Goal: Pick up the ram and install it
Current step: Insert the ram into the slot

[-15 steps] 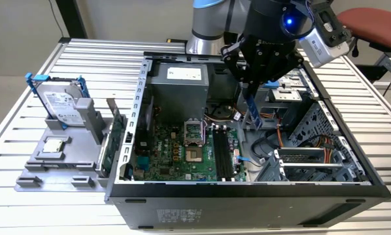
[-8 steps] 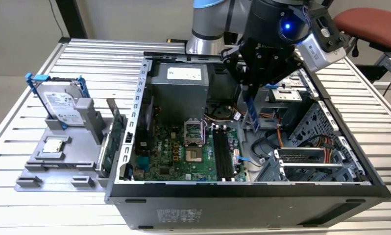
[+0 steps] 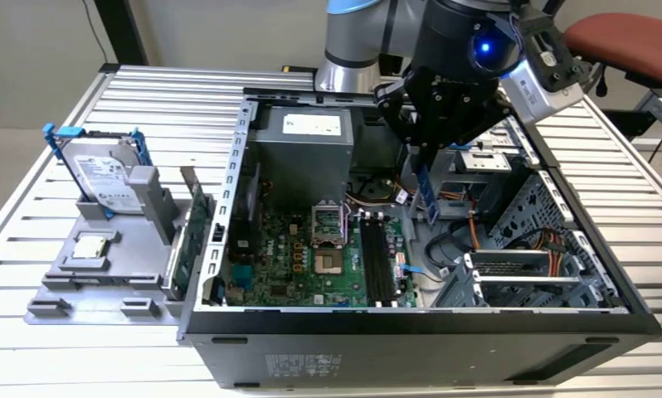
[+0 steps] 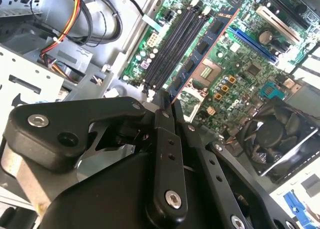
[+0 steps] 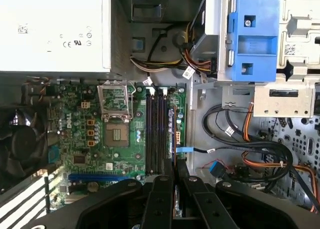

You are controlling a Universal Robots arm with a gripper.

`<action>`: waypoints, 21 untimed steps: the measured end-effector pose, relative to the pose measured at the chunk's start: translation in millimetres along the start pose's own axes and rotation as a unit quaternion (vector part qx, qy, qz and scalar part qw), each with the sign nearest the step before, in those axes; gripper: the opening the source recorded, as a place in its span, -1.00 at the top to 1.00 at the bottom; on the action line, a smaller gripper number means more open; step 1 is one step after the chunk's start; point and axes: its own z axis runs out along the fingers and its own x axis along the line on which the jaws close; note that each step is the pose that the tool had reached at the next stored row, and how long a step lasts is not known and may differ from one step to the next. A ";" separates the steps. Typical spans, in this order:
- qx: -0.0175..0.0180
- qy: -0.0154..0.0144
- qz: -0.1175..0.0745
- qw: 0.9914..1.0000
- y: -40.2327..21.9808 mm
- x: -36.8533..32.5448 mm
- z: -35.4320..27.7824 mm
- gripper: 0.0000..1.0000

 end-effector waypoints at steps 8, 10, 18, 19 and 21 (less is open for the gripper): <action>0.000 0.000 0.002 1.000 5.0 -1.4 3.7 1.00; 0.000 0.000 0.003 1.000 6.1 -1.9 4.4 1.00; 0.000 0.000 0.003 1.000 10.4 -3.7 6.9 1.00; 0.000 0.000 0.003 1.000 10.5 -3.9 7.2 1.00; 0.000 0.000 0.003 1.000 10.7 -4.4 8.0 1.00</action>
